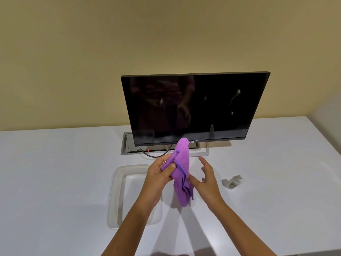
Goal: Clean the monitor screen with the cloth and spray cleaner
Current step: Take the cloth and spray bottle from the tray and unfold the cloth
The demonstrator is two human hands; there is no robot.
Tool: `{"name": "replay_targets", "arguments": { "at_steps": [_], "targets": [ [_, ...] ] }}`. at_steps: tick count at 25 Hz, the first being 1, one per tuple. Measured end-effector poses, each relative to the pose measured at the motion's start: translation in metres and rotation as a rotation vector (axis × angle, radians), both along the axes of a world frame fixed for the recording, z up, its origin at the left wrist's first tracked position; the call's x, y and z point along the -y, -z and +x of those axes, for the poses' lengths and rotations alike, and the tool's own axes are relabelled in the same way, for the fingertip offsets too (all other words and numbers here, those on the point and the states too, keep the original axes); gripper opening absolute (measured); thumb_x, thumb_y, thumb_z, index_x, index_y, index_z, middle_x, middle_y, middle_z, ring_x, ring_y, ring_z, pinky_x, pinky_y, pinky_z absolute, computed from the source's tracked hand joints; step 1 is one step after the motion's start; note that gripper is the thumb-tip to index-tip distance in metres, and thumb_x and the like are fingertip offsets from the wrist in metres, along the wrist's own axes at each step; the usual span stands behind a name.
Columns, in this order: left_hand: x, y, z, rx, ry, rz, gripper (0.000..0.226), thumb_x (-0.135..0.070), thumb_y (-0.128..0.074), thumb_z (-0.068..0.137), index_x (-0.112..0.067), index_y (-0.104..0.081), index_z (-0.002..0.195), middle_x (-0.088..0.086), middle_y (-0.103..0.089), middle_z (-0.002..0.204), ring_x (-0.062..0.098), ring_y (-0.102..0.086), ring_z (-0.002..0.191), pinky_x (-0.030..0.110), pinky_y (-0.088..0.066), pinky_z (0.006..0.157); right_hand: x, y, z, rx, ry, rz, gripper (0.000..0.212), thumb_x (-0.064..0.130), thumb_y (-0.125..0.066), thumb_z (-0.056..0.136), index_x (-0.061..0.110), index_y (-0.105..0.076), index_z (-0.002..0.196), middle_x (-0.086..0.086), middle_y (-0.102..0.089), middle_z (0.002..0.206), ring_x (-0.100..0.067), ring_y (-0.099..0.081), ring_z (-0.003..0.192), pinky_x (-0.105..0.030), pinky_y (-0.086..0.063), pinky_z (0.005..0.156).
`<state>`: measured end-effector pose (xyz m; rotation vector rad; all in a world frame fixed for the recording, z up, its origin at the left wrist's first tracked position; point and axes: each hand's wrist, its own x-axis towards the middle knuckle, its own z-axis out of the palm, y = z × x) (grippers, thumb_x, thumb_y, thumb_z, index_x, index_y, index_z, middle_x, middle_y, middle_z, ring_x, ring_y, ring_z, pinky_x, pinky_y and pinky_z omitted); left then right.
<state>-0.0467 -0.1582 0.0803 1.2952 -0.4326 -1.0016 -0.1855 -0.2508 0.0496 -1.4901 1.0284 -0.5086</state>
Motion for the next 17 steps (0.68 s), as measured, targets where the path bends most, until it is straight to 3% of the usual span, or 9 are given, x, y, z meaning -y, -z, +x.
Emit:
{"name": "replay_targets", "arguments": {
  "at_steps": [3, 6, 10, 13, 15, 17],
  "targets": [
    [0.009, -0.005, -0.012, 0.069, 0.021, 0.051, 0.024, -0.017, -0.062, 0.091, -0.032, -0.068, 0.110, 0.004, -0.071, 0.109, 0.024, -0.068, 0.101, 0.041, -0.057, 0.084, -0.005, -0.021, 0.001, 0.194, -0.076, -0.069, 0.028, 0.030, -0.055, 0.096, 0.035, -0.058, 0.123, 0.014, -0.066, 0.113, -0.009, -0.062, 0.106, -0.018, -0.050, 0.085],
    [0.013, -0.010, -0.017, 0.168, 0.041, 0.061, 0.022, -0.024, -0.061, 0.092, -0.036, -0.065, 0.109, -0.002, -0.071, 0.106, 0.020, -0.069, 0.098, 0.042, -0.058, 0.084, -0.004, -0.034, 0.000, 0.264, -0.104, -0.088, 0.036, 0.050, -0.064, 0.084, 0.036, -0.058, 0.117, 0.016, -0.068, 0.102, -0.007, -0.066, 0.095, -0.017, -0.052, 0.076],
    [0.017, -0.019, -0.017, 0.415, 0.077, 0.043, 0.024, -0.023, -0.057, 0.094, -0.041, -0.063, 0.108, -0.021, -0.066, 0.104, 0.003, -0.063, 0.098, 0.024, -0.056, 0.081, 0.007, -0.039, -0.002, 0.219, 0.113, -0.241, 0.010, 0.030, -0.065, 0.090, 0.037, -0.063, 0.096, 0.017, -0.067, 0.084, -0.003, -0.064, 0.077, -0.014, -0.049, 0.066],
    [0.017, -0.023, -0.008, 0.583, -0.057, 0.097, 0.026, -0.021, -0.057, 0.093, -0.044, -0.060, 0.104, -0.031, -0.062, 0.102, -0.007, -0.058, 0.098, 0.010, -0.049, 0.076, 0.025, -0.043, -0.008, 0.175, 0.179, -0.161, 0.012, 0.021, -0.066, 0.090, 0.030, -0.067, 0.081, 0.014, -0.065, 0.068, -0.004, -0.058, 0.064, -0.016, -0.047, 0.062],
    [0.017, -0.021, 0.001, 0.644, -0.177, 0.163, 0.029, -0.017, -0.059, 0.091, -0.043, -0.057, 0.104, -0.027, -0.062, 0.102, -0.003, -0.059, 0.098, 0.011, -0.049, 0.076, 0.037, -0.049, -0.013, 0.143, 0.122, -0.105, 0.012, 0.020, -0.067, 0.088, 0.023, -0.067, 0.076, 0.005, -0.061, 0.063, -0.008, -0.055, 0.062, -0.023, -0.047, 0.062],
    [0.019, -0.019, 0.007, 0.700, -0.253, 0.263, 0.031, -0.013, -0.064, 0.088, -0.029, -0.057, 0.113, -0.011, -0.059, 0.111, 0.008, -0.056, 0.101, 0.019, -0.046, 0.083, 0.045, -0.057, -0.017, 0.131, 0.020, -0.063, 0.006, 0.018, -0.066, 0.087, 0.015, -0.070, 0.083, -0.017, -0.061, 0.072, -0.014, -0.055, 0.066, -0.030, -0.047, 0.066]
  ]
}}
